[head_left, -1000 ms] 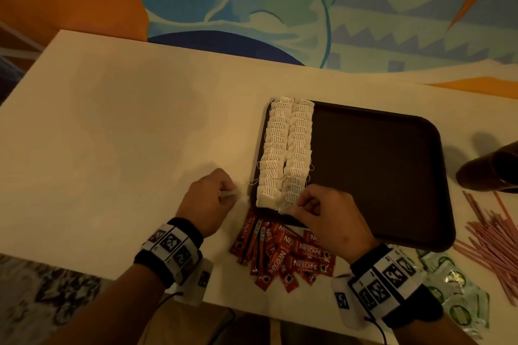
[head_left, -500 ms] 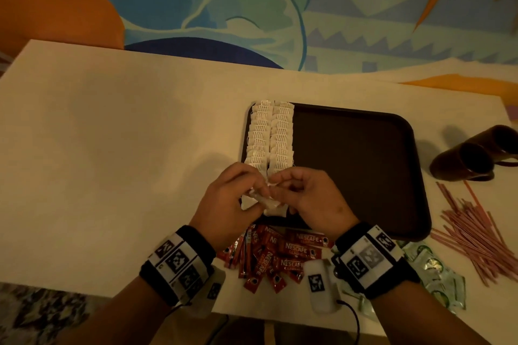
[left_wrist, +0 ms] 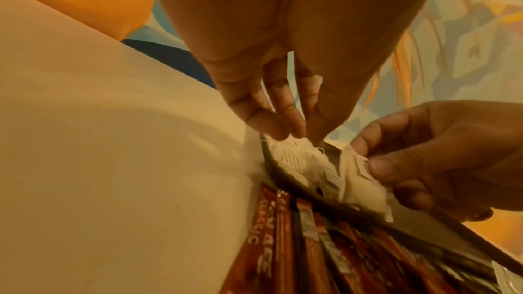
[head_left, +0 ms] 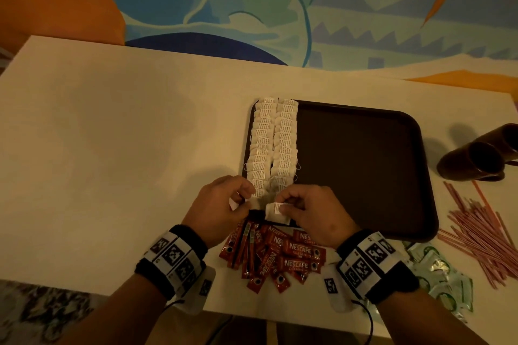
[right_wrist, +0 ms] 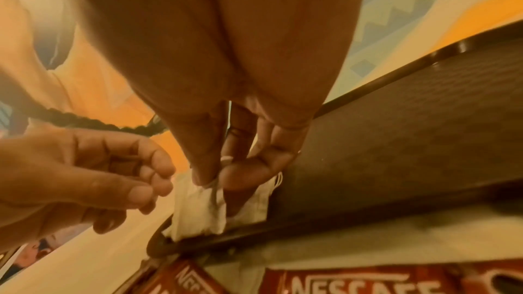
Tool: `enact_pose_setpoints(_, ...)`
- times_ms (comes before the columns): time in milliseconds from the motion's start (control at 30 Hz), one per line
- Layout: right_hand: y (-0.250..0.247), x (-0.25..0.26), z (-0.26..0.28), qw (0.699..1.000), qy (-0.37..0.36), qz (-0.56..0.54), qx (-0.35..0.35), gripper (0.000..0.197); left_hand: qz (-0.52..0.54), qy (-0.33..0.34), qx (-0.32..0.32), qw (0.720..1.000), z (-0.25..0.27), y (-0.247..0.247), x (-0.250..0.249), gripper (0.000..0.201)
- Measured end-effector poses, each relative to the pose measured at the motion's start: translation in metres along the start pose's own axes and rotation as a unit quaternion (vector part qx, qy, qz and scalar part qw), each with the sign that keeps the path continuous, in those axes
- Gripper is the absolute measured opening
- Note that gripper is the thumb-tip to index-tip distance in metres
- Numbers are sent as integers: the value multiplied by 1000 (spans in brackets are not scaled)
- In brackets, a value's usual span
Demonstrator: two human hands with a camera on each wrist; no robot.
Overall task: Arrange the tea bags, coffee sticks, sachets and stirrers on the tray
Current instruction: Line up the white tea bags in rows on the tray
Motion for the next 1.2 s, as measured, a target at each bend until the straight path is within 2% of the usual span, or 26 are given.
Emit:
enact_pose_setpoints(133,17,2,-10,1000,-13,23,-2,14,-16,8,8,1000,1,10,2,16)
enact_pose_setpoints(433,29,-5,-13,994,-46,71,-65,11,-40,10,4,999,-5,28,12,13)
enact_pose_setpoints(633,30,0,-12,986,-41,153,-59,26,-86,27,8,996,-5,35,18,6)
enact_pose_setpoints(733,26,-1,-5,986,-41,152,-59,20,-102,40,2,994,-4,36,18,8)
enact_pose_setpoints(833,28,-4,-1,986,-14,166,-27,12,-108,48,-4,993,-5,37,17,8)
enact_pose_setpoints(967,29,-7,-3,983,-7,180,-15,12,-124,52,-9,991,-7,41,15,5)
enact_pose_setpoints(1200,24,-1,-6,986,-37,161,-17,9,-124,46,-14,991,-7,38,11,5)
Point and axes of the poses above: each hand's wrist, its own z-axis away from the middle knuckle, its own y-axis out of the palm, x = y × z, the point moved 2 cm from there along -z, towards the middle knuckle, and after that the axes turned 9 degrees about -y, right-handed, at the moved point
